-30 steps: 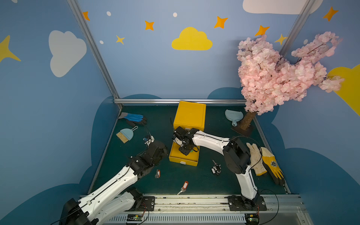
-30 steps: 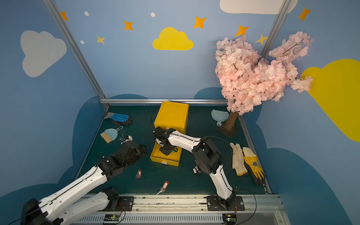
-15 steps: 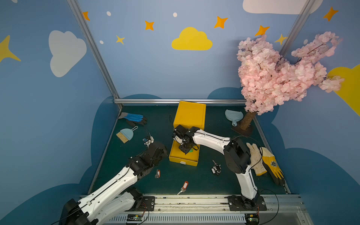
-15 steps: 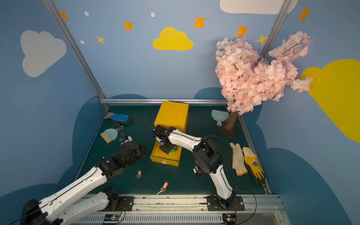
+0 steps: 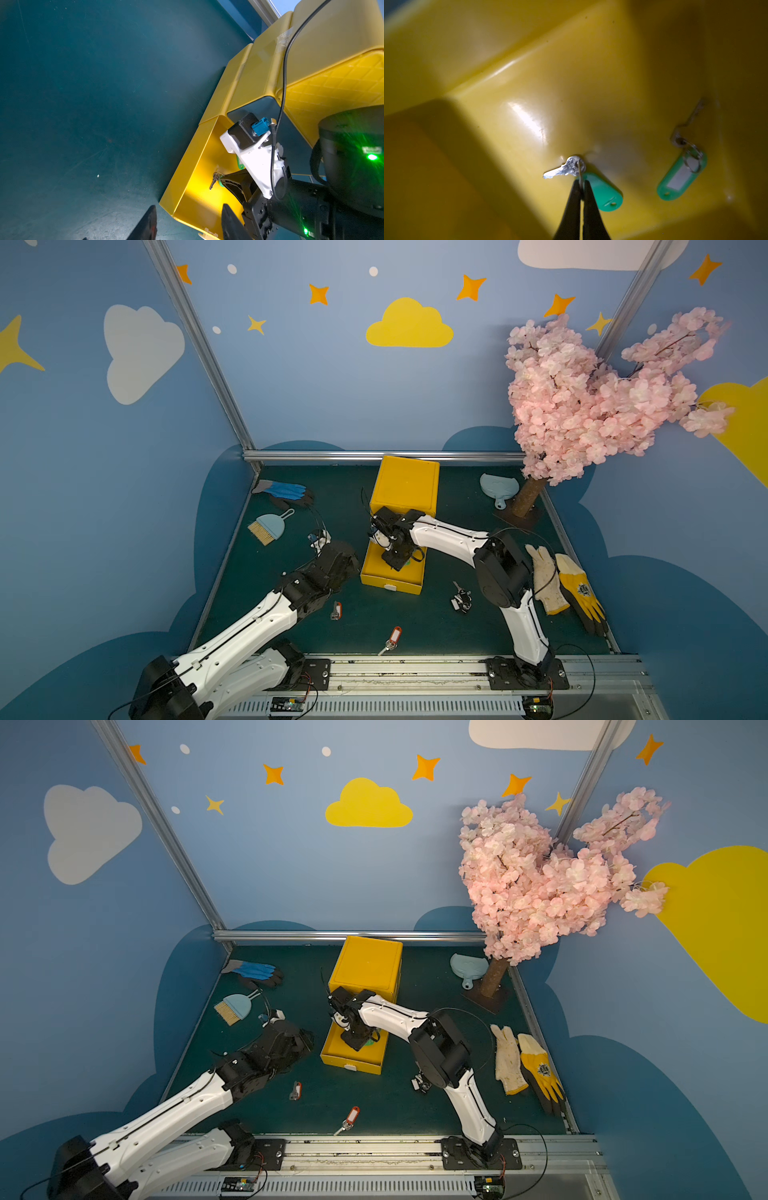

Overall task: Take the keys out of the drawer
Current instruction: Pick up the key from the drawer.

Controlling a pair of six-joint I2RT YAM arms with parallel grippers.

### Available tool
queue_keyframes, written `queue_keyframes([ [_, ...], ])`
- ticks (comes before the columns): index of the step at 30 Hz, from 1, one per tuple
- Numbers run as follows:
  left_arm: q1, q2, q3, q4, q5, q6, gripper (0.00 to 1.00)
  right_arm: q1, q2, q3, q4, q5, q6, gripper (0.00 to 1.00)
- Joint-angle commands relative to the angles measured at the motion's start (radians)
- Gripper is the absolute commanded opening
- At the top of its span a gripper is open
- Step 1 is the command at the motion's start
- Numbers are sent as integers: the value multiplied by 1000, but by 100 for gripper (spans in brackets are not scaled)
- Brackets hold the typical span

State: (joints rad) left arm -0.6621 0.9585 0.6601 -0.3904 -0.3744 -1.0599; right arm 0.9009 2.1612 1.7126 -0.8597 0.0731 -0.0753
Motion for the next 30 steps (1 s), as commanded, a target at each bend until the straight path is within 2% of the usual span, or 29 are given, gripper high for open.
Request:
queue_keyframes([
  [1,1,3,39,23,-16,29,51,-4,-62,25,-44,-7,7,0],
  [14,-25,53,166,17,4,113,51,20,-297,-46,-53,5,38,0],
  [20,-92,119,231,28,-3,120,51,18,-440,-126,-52,10,78,0],
  [30,-225,307,314,148,54,158,51,10,-704,-373,-64,35,226,0],
])
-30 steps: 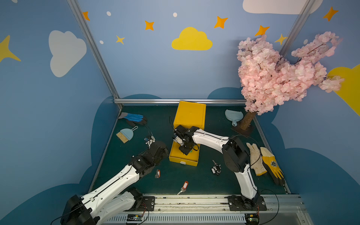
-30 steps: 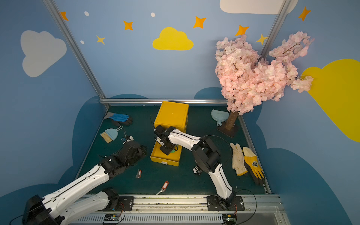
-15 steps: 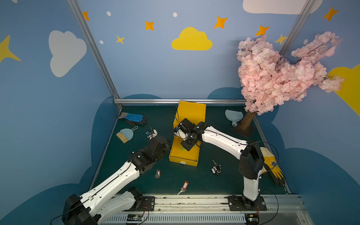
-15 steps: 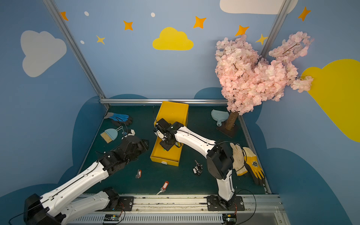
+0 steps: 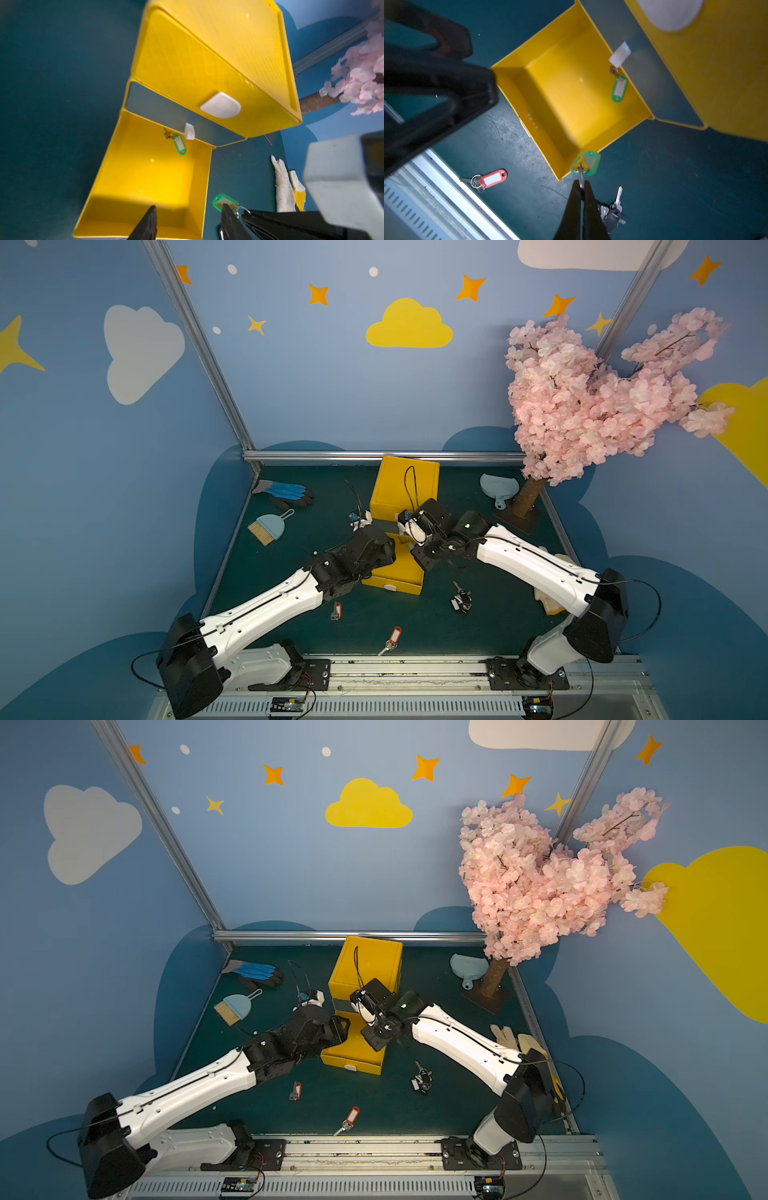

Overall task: Take the keys out of the drawer
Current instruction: Pick up the key from the drawer, then place the key at the center of the board.

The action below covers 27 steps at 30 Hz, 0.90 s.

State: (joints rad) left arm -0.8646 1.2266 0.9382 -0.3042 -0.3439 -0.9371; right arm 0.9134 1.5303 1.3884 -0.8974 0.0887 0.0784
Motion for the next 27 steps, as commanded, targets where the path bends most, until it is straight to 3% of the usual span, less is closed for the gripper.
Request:
queue_keyframes([
  [1,-29,59,48,74,31,42,51,-5,-98,-72,-31,28,86,0],
  [9,-70,247,192,122,140,89,51,-59,-321,-283,-45,123,236,0],
  [16,-103,350,258,153,185,90,51,-172,-472,-447,0,136,303,0],
  [27,-131,463,401,103,227,132,51,-343,-486,-554,78,28,311,0],
])
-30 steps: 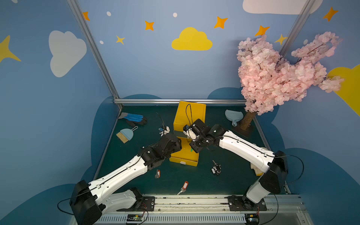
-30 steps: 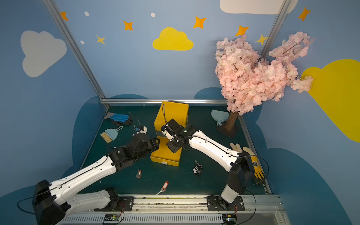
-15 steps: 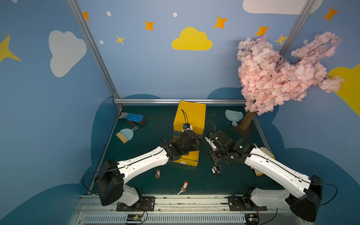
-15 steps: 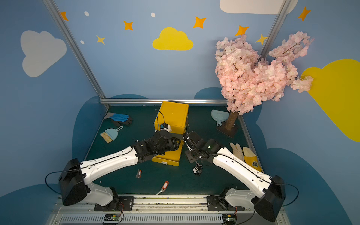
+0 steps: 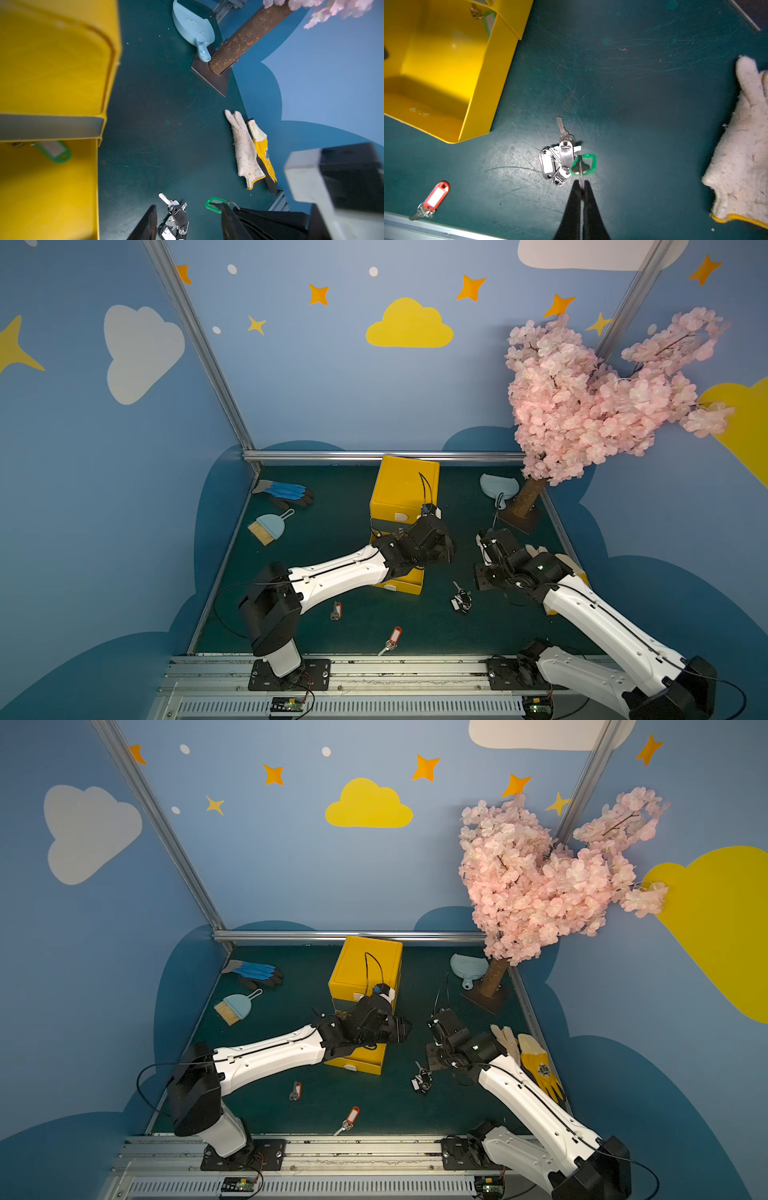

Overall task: Take the keys out of the drawer
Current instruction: Place the key at the center of the board.

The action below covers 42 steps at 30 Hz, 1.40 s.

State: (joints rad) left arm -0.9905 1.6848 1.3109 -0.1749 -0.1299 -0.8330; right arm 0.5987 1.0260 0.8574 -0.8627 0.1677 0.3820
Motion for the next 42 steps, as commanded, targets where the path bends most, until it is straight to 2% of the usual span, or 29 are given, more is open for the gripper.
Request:
queue_keyframes([
  [1,-7,2,30,-31,9,26,51,-42,33,-29,55,-63,4,0],
  [10,-20,-42,-4,-54,-65,2,51,-196,195,-6,120,-151,-24,0],
  [17,-22,-51,-14,-63,-83,-10,51,-262,313,63,126,-183,-33,2],
  [21,-24,-76,-51,-50,-104,-14,51,-271,393,155,51,-227,-77,13],
  [25,-23,-112,-103,-26,-128,-15,51,-263,398,189,31,-229,-68,16],
  [35,-7,-229,-261,26,-182,-63,51,-141,335,310,-64,-153,-79,19],
  [38,9,-273,-318,31,-198,-106,50,-57,297,341,-79,-88,-79,19],
  [42,36,-367,-392,11,-260,-141,50,90,223,332,6,-21,-138,15],
])
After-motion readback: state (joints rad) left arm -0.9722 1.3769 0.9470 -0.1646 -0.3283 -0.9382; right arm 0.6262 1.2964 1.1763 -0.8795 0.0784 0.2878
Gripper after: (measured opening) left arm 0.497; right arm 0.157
